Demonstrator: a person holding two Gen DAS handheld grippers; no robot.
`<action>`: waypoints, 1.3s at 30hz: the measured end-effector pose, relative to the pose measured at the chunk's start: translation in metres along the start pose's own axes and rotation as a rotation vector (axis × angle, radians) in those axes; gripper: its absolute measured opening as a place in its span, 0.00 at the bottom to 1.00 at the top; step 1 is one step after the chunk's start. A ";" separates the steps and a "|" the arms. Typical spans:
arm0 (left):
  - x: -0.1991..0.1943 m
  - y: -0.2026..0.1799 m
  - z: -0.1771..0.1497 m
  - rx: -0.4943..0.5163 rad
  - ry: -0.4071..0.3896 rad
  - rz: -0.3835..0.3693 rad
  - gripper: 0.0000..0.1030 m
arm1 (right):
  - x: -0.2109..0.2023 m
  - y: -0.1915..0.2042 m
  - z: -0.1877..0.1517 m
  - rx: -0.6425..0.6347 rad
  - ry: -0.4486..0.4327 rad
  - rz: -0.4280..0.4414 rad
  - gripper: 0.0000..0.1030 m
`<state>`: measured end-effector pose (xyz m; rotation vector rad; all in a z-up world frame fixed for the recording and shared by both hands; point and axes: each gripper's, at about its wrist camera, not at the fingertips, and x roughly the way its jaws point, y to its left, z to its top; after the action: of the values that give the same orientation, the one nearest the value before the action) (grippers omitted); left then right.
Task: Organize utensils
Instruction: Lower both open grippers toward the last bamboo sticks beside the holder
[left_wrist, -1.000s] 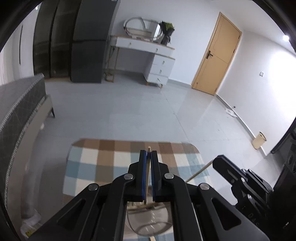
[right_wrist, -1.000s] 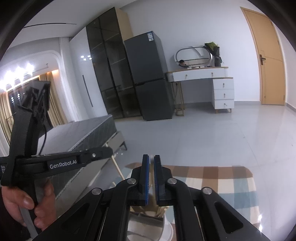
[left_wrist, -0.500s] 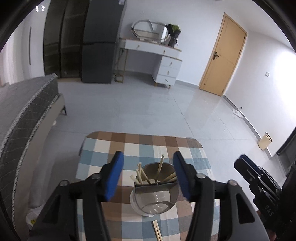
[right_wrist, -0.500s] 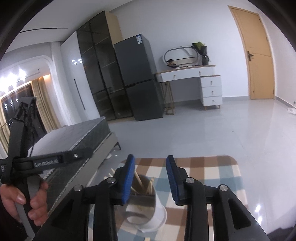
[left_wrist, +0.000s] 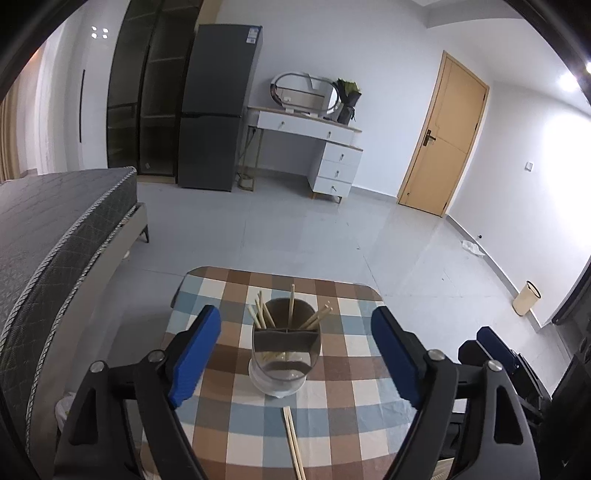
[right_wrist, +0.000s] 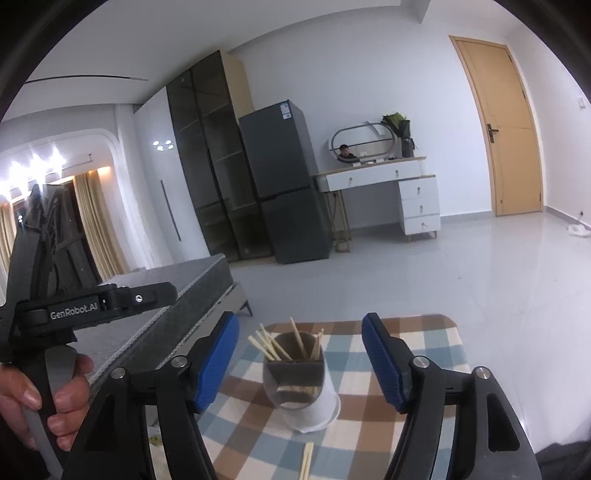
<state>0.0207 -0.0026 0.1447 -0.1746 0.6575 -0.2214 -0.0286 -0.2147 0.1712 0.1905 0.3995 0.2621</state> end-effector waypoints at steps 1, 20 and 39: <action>-0.005 -0.002 -0.004 0.005 -0.006 0.004 0.80 | -0.007 0.001 -0.002 0.001 -0.005 0.000 0.70; -0.004 0.004 -0.080 0.079 -0.114 0.089 0.88 | -0.038 0.015 -0.080 -0.030 0.019 -0.027 0.86; 0.066 0.027 -0.126 0.081 -0.016 0.180 0.88 | 0.012 0.001 -0.133 -0.041 0.143 -0.084 0.91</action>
<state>-0.0031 -0.0052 0.0018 -0.0391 0.6437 -0.0736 -0.0726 -0.1933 0.0469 0.1143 0.5422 0.2015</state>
